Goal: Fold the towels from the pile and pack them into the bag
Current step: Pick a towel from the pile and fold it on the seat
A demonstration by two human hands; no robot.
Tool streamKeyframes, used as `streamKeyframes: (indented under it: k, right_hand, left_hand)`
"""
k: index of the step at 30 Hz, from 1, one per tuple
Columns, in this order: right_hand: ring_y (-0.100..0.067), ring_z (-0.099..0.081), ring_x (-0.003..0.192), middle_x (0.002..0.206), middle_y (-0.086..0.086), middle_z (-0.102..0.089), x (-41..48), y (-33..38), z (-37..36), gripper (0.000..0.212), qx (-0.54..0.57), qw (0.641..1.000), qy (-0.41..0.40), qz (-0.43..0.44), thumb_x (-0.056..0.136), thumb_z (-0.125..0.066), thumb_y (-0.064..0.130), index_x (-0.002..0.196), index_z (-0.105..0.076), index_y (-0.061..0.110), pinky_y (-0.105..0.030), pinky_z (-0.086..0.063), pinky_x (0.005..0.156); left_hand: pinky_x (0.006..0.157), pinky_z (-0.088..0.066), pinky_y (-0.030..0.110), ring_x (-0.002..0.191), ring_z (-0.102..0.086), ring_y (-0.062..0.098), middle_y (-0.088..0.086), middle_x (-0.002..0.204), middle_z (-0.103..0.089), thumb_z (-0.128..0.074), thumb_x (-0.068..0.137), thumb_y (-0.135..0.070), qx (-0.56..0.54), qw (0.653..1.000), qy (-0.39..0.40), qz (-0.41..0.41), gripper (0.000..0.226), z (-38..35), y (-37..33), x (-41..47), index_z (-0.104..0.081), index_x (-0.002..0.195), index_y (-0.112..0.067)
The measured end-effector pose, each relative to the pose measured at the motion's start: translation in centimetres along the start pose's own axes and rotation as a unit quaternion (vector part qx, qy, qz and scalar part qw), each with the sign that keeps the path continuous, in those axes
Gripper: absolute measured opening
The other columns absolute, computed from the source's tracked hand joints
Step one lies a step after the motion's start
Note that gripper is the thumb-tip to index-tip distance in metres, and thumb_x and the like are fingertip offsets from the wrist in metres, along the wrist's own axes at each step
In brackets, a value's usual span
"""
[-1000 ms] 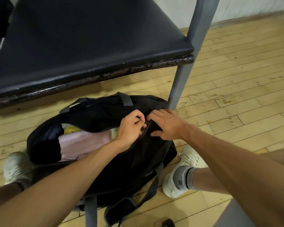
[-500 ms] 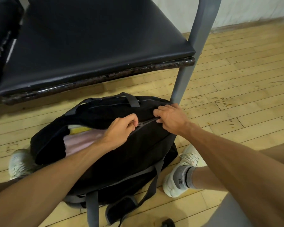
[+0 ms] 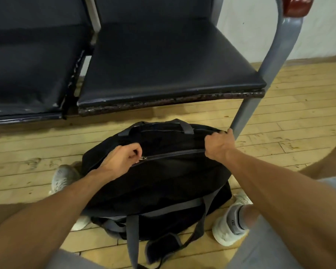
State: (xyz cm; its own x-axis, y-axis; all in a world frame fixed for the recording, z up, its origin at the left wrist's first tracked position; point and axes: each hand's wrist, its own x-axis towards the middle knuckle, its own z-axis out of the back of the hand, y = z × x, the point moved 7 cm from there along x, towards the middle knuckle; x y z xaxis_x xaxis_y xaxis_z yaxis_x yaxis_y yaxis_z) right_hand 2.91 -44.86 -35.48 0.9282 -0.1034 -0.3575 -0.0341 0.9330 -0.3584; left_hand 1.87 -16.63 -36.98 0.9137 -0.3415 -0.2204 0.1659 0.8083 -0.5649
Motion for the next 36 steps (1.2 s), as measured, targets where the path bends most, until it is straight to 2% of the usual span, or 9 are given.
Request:
streamKeyframes:
  k: [4, 9, 15, 18, 21, 24, 29, 32, 36]
  right_hand:
    - [-0.031, -0.047, 0.123, 0.129, -0.009, -0.056, 0.0, 3.3, 2.1, 0.031, -0.029, 0.999, -0.013, 0.034, 0.091, -0.053, 0.029, 0.12, -0.061, 0.02, -0.054, -0.025, 0.111]
    - [-0.027, -0.04, 0.131, 0.139, -0.008, -0.046, -0.8, 14.2, 5.7, 0.045, 0.074, 0.953, -0.108, 0.273, 0.095, -0.052, 0.03, 0.137, -0.048, 0.015, -0.043, -0.025, 0.11]
    - [-0.024, -0.041, 0.13, 0.138, -0.006, -0.047, -1.9, 22.2, 5.9, 0.055, 0.118, 0.911, -0.114, 0.378, 0.094, -0.056, 0.045, 0.139, -0.045, 0.015, -0.04, -0.029, 0.109]
    - [-0.025, -0.043, 0.126, 0.135, -0.008, -0.047, -2.2, 24.5, 5.8, 0.058, 0.138, 0.9, -0.121, 0.396, 0.092, -0.058, 0.048, 0.136, -0.044, 0.013, -0.039, -0.03, 0.107]
    - [-0.025, -0.046, 0.121, 0.127, -0.007, -0.05, -2.5, 27.0, 6.1, 0.054, 0.163, 0.895, -0.15, 0.388, 0.091, -0.059, 0.048, 0.129, -0.046, 0.012, -0.04, -0.033, 0.104]
    - [-0.025, -0.049, 0.12, 0.125, -0.009, -0.055, -2.3, 29.1, 6.0, 0.046, 0.145, 0.904, -0.156, 0.37, 0.092, -0.063, 0.034, 0.128, -0.048, 0.011, -0.039, -0.034, 0.106]
    - [-0.028, -0.051, 0.119, 0.124, -0.014, -0.057, -1.7, 30.0, 6.0, 0.044, 0.06, 0.92, -0.132, 0.365, 0.088, -0.068, 0.02, 0.126, -0.053, 0.005, -0.038, -0.037, 0.104]
    - [-0.028, -0.051, 0.118, 0.124, -0.014, -0.055, -1.8, 29.6, 6.0, 0.042, 0.058, 0.917, -0.125, 0.375, 0.088, -0.067, 0.017, 0.124, -0.051, 0.004, -0.038, -0.04, 0.101]
    - [-0.027, -0.052, 0.112, 0.12, -0.013, -0.054, -2.2, 28.1, 6.2, 0.031, 0.095, 0.906, -0.133, 0.391, 0.092, -0.062, 0.017, 0.118, -0.048, 0.007, -0.037, -0.042, 0.097]
  left_hand:
    - [0.061, -0.041, 0.021, 0.069, -0.061, 0.007, -0.009, 0.075, -0.069, -0.055, 0.094, -0.011, 0.06, 0.997, -0.048, 0.023, 0.023, 2.1, 2.1, -1.9, -0.055, 0.082, -0.03]
    - [0.068, -0.032, 0.027, 0.073, -0.059, 0.019, -0.001, 0.076, -0.065, -0.056, 0.092, -0.006, 0.127, 0.987, -0.101, -0.021, 0.016, 3.1, 3.5, -3.3, -0.06, 0.089, -0.021]
    - [0.064, -0.048, 0.039, 0.069, -0.057, 0.019, 0.0, 0.077, -0.062, -0.055, 0.09, -0.005, 0.1, 0.988, -0.119, -0.001, 0.016, 4.5, 6.3, -5.1, -0.057, 0.089, -0.021]
    - [0.06, -0.052, 0.04, 0.065, -0.061, 0.019, -0.001, 0.074, -0.066, -0.058, 0.086, 0.0, 0.076, 0.985, -0.149, 0.051, 0.025, 5.9, 9.7, -7.1, -0.052, 0.082, -0.024]
    - [0.062, -0.052, 0.035, 0.065, -0.063, 0.017, 0.001, 0.075, -0.069, -0.063, 0.082, 0.004, 0.042, 0.979, -0.181, 0.086, 0.021, 7.1, 11.6, -8.7, -0.057, 0.081, -0.016]
    - [0.065, -0.055, 0.034, 0.071, -0.067, 0.017, 0.0, 0.076, -0.069, -0.065, 0.081, 0.004, 0.01, 0.974, -0.197, 0.11, 0.021, 7.1, 12.6, -9.2, -0.057, 0.078, -0.016]
    - [0.053, -0.041, 0.014, 0.061, -0.06, 0.009, -0.008, 0.067, -0.063, -0.063, 0.082, 0.002, -0.01, 0.959, -0.219, 0.181, 0.025, 6.9, 14.6, -9.5, -0.055, 0.074, -0.02]
    - [0.052, -0.036, 0.016, 0.059, -0.056, 0.008, -0.006, 0.063, -0.06, -0.062, 0.083, -0.002, -0.018, 0.942, -0.225, 0.248, 0.024, 6.6, 16.4, -9.8, -0.053, 0.073, -0.023]
    - [0.06, -0.041, 0.027, 0.073, -0.056, 0.025, 0.004, 0.077, -0.059, -0.058, 0.086, -0.004, -0.008, 0.919, -0.195, 0.341, 0.011, 4.9, 18.7, -9.9, -0.06, 0.09, -0.015]
